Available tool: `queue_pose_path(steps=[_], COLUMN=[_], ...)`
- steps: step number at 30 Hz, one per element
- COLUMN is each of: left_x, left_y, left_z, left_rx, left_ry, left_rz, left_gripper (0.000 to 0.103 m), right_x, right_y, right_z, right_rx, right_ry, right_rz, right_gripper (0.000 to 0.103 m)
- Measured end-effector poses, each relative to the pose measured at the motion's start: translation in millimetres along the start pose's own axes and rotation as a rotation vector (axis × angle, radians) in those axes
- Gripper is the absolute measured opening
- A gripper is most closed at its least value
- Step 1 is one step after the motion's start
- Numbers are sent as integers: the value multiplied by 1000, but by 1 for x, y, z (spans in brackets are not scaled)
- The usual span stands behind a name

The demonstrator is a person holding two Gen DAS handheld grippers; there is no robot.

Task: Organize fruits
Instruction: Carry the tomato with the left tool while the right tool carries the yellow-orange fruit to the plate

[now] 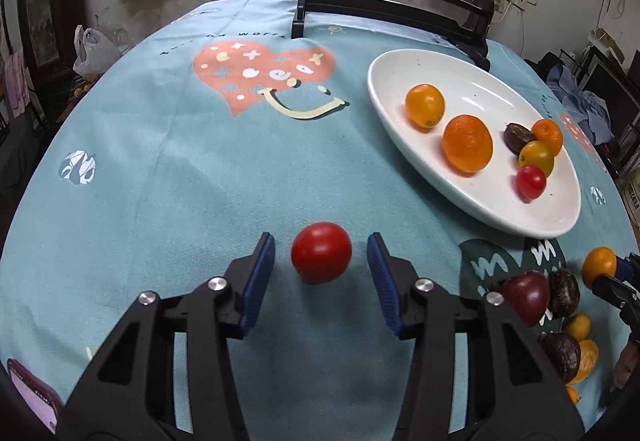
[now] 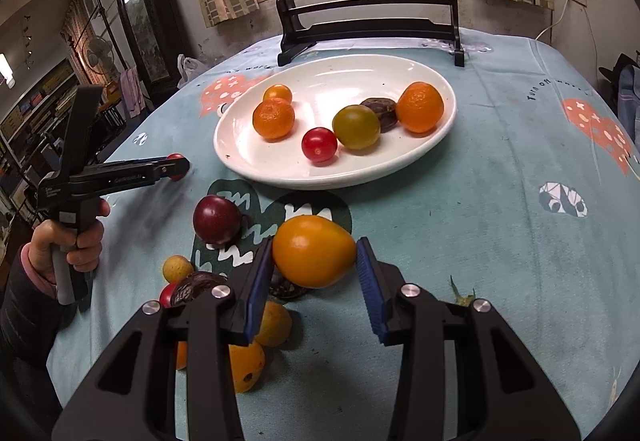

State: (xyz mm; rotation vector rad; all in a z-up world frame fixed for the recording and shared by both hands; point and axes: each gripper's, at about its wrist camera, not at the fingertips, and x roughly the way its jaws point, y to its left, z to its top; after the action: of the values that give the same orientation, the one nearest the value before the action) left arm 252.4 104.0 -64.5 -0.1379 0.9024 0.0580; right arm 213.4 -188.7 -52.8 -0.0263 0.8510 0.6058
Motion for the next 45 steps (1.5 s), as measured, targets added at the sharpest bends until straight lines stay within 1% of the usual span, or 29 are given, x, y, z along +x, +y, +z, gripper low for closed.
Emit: queue_pose_path(steps=[5,8,10,15,18,21,24,26,30,33,36,39,45], left_x=[4,4,5,2,-6,-20,-33,-39,-42,-27,-4,17,42], left_y=[-3,-4,-4,-2,-3,-7,-19,-32,-62,-83,-100,-109,-112], left_z=[-1,-1,-2,-2,-2,0,6,16,47,70,84,95,104], left_rx=[15,18,23,11,0,-9,1,16,55,79,102,119,120], left_ry=[6,10,12,11,-9,-43,-64,-81,-124,-118,-88,-70,-39], left_rz=[6,0,12,3,-10,-41,-100,-132,-185,-220,-201,-185,-176], left_gripper=[46,39,31,30,30,30,30,30,30,30,30,30,30], right_x=[0,0,0,-3,-6,-9,-13,-16,-10,8,33,53,74], right_y=[-1,-2,-2,-2,-1,-1,1,3,0,-7,-16,-24,-30], right_z=[0,0,0,1,1,1,9,22,55,79,96,107,116], right_rx=[5,8,8,1,1,7,19,20,33,45,48,51,45], right_ry=[-1,0,1,-14,-29,-39,-60,-94,-168,-198,-182,-151,-128], right_rz=[-1,-6,-11,-21,-19,-11,5,2,-25,-62,-93,-94,-94], right_gripper=[42,42,42,42,42,42,42,42,42,42,42,42,42])
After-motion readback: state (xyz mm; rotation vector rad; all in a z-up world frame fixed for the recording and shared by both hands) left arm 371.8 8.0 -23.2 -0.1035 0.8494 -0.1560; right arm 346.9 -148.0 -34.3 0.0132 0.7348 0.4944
